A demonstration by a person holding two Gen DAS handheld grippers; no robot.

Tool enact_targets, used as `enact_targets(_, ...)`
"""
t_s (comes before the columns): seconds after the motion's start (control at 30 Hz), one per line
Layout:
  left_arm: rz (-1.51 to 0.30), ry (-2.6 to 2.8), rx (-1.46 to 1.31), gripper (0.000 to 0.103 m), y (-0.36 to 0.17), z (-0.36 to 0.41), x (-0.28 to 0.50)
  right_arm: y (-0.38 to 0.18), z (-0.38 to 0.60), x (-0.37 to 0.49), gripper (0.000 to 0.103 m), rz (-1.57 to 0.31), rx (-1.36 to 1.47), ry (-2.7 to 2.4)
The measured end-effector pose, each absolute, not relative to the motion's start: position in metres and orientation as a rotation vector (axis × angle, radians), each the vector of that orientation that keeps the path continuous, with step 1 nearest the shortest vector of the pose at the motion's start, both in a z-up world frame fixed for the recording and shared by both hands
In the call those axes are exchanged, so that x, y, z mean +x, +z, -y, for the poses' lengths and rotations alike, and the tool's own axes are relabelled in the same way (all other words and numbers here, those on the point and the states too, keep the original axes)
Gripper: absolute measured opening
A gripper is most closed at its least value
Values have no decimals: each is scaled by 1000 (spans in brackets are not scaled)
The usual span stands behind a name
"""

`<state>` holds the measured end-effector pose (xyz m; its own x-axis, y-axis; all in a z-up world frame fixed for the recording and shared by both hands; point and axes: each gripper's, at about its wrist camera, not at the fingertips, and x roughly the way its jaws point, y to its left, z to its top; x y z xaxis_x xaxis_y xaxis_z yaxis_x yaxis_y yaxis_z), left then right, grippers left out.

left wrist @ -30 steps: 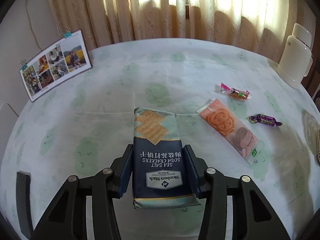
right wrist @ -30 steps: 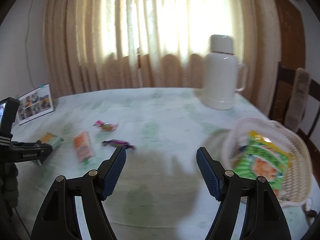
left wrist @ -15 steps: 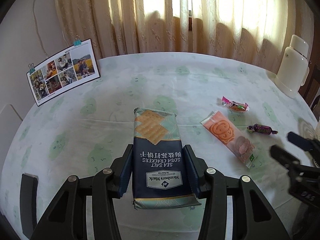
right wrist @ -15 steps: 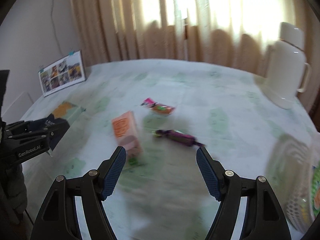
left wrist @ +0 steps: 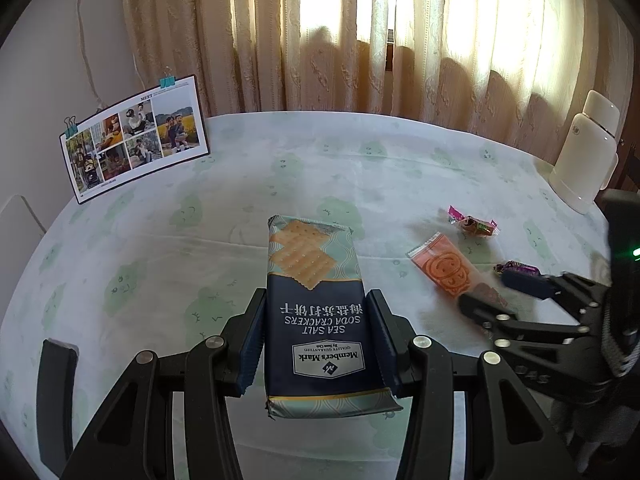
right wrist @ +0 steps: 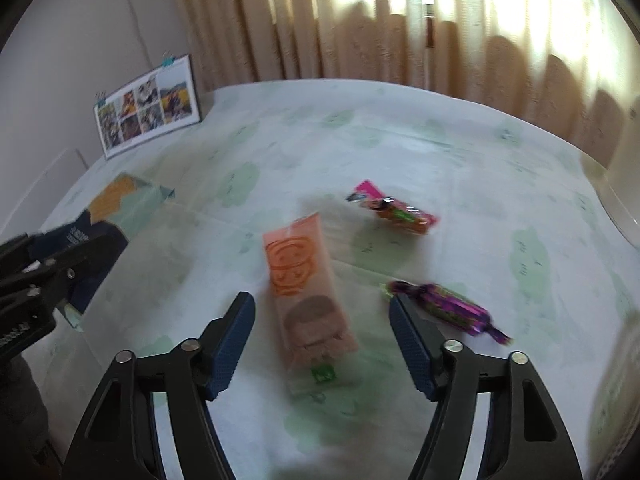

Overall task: Organize snacks
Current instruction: 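Grasp the orange cookie pack with the right tool while the left tool holds the cracker pack, then carry the orange cookie pack into the basket and open the right tool while the left tool holds the crackers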

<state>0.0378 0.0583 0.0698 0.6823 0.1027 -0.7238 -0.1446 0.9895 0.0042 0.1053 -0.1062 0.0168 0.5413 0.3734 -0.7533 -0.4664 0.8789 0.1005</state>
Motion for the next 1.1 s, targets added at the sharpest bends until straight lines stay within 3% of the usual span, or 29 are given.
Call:
enact_targets(0.07,-808,139,-59,45,70,-59,38,12,97,108,51,-882,-151,504)
enact_targets(0.33,-808,138,-63,45,70,-60,38,5,83,106,36,-868,-235,460)
enact_targets(1.1,-824,81,-82,45,67,-52,36,71,197,50,36,-700,98,305)
